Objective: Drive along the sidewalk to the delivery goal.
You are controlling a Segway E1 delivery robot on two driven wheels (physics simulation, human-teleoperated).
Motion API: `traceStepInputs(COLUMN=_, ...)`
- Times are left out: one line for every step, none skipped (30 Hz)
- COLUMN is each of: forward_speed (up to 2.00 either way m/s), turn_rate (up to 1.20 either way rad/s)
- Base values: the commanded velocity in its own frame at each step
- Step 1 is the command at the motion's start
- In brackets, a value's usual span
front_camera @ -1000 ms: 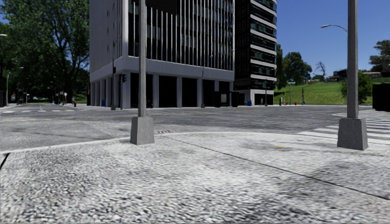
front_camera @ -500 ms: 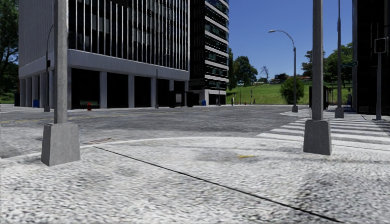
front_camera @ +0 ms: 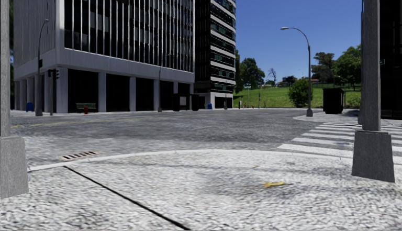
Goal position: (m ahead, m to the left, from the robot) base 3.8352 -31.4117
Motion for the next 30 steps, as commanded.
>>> traceStepInputs(forward_speed=1.65, turn_rate=-0.27)
traceStepInputs(forward_speed=1.65, turn_rate=-0.28)
traceStepInputs(forward_speed=1.65, turn_rate=-0.28)
traceStepInputs(forward_speed=1.65, turn_rate=-0.29)
traceStepInputs(forward_speed=1.65, turn_rate=-0.36)
traceStepInputs(forward_speed=1.65, turn_rate=-0.45)
traceStepInputs(forward_speed=1.65, turn_rate=-0.51)
traceStepInputs(forward_speed=1.65, turn_rate=-0.52)
traceStepInputs(forward_speed=1.65, turn_rate=-0.52)
traceStepInputs(forward_speed=1.65, turn_rate=-0.52)
traceStepInputs(forward_speed=1.65, turn_rate=-0.52)
traceStepInputs(forward_speed=1.65, turn_rate=-0.52)
traceStepInputs(forward_speed=1.65, turn_rate=-0.52)
traceStepInputs(forward_speed=1.65, turn_rate=-0.52)
traceStepInputs(forward_speed=1.65, turn_rate=-0.52)
traceStepInputs(forward_speed=1.65, turn_rate=-0.52)
traceStepInputs(forward_speed=1.65, turn_rate=-0.52)
traceStepInputs(forward_speed=1.65, turn_rate=-0.52)
traceStepInputs(forward_speed=1.65, turn_rate=-0.52)
traceStepInputs(forward_speed=1.65, turn_rate=-0.52)
traceStepInputs(forward_speed=1.65, turn_rate=-0.52)
traceStepInputs(forward_speed=1.65, turn_rate=-0.52)
traceStepInputs(forward_speed=1.65, turn_rate=-0.52)
traceStepInputs(forward_speed=1.65, turn_rate=-0.52)
traceStepInputs(forward_speed=1.65, turn_rate=-0.52)
traceStepInputs(forward_speed=1.65, turn_rate=-0.51)
traceStepInputs(forward_speed=1.65, turn_rate=-0.51)
traceStepInputs(forward_speed=1.65, turn_rate=-0.51)
traceStepInputs(forward_speed=1.65, turn_rate=-0.51)
traceStepInputs(forward_speed=1.65, turn_rate=-0.51)
